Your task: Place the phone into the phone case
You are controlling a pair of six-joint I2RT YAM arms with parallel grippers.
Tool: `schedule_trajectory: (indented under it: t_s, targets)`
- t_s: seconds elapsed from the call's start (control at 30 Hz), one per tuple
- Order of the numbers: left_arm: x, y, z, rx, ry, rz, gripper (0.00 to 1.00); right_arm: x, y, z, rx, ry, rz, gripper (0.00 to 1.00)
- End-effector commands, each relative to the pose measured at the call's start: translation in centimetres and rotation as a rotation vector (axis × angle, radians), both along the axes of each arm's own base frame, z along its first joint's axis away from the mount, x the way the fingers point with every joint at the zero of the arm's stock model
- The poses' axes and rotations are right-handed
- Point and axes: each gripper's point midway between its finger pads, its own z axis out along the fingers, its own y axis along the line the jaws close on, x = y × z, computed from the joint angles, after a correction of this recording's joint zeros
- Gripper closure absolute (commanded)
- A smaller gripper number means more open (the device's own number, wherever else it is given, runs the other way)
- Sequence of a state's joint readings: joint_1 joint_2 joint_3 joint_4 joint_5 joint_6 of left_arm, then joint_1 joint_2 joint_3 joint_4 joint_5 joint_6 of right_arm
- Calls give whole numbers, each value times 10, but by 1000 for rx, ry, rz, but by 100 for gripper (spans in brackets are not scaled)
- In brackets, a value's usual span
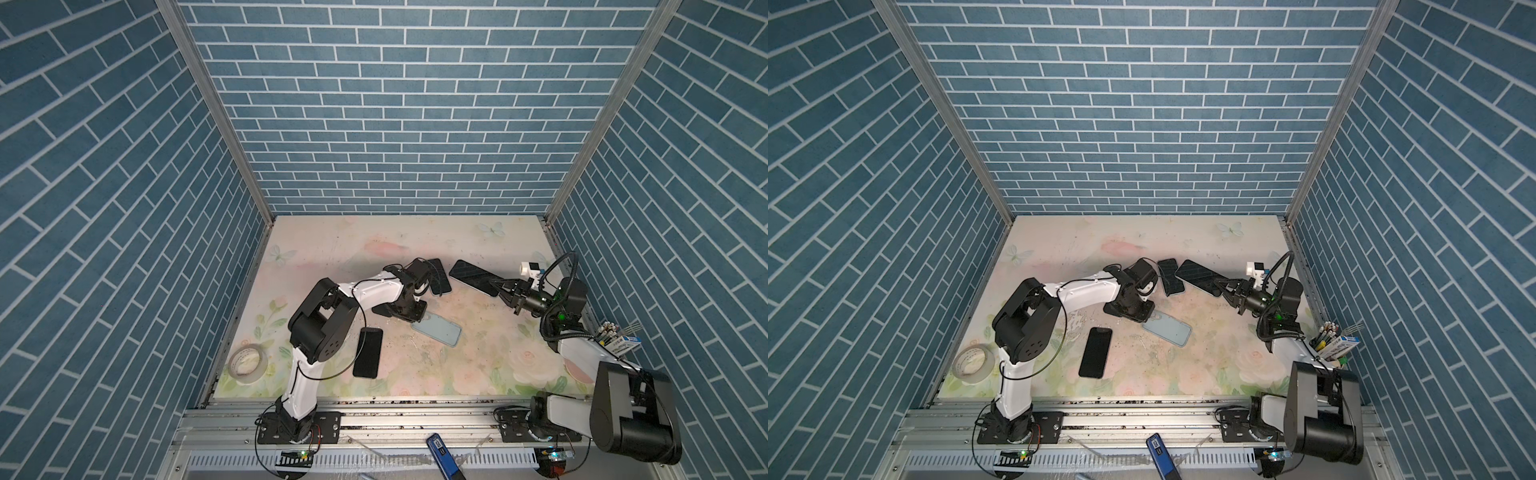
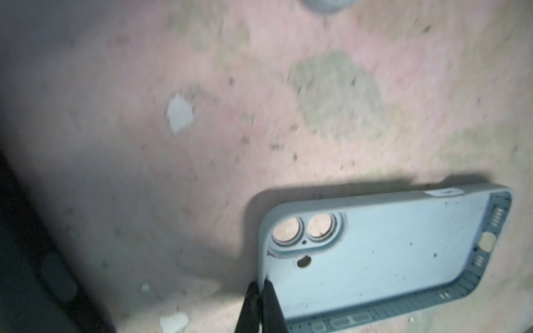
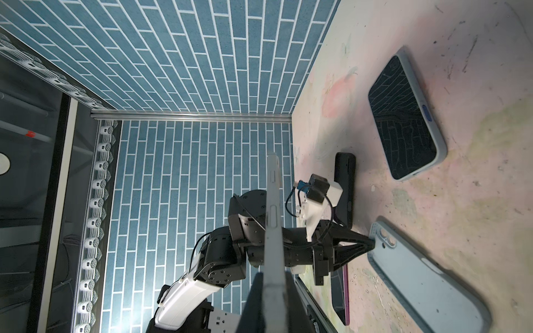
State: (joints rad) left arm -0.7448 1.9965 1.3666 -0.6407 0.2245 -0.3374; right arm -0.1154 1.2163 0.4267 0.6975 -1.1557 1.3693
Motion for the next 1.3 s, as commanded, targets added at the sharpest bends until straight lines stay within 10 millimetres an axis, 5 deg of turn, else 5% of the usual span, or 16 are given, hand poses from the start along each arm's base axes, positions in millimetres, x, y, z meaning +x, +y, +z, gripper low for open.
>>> schedule_trajectory:
  t_s: [0.0,0.2,0.43,0.83,1.03,1.27]
  targets:
    - [-8,12,4,-10,-16,89,96,-9,1,-5,-64,-24,12,100]
    - [-35,40,4,-19,-21,216,98,-36,22,-32,-262,47,107,100]
    - [-62,57,14,-18,-71,279,97,-58,44,-38,-445,33,213,100]
    - [-95,52,12,-88,-107,310,91,-88,67,-46,-484,58,331,100]
    - [-98,48,20,-184,-125,315,68,-107,79,-48,-467,66,408,100]
    - [-95,44,28,-297,-145,346,67,-126,100,-65,-496,84,485,100]
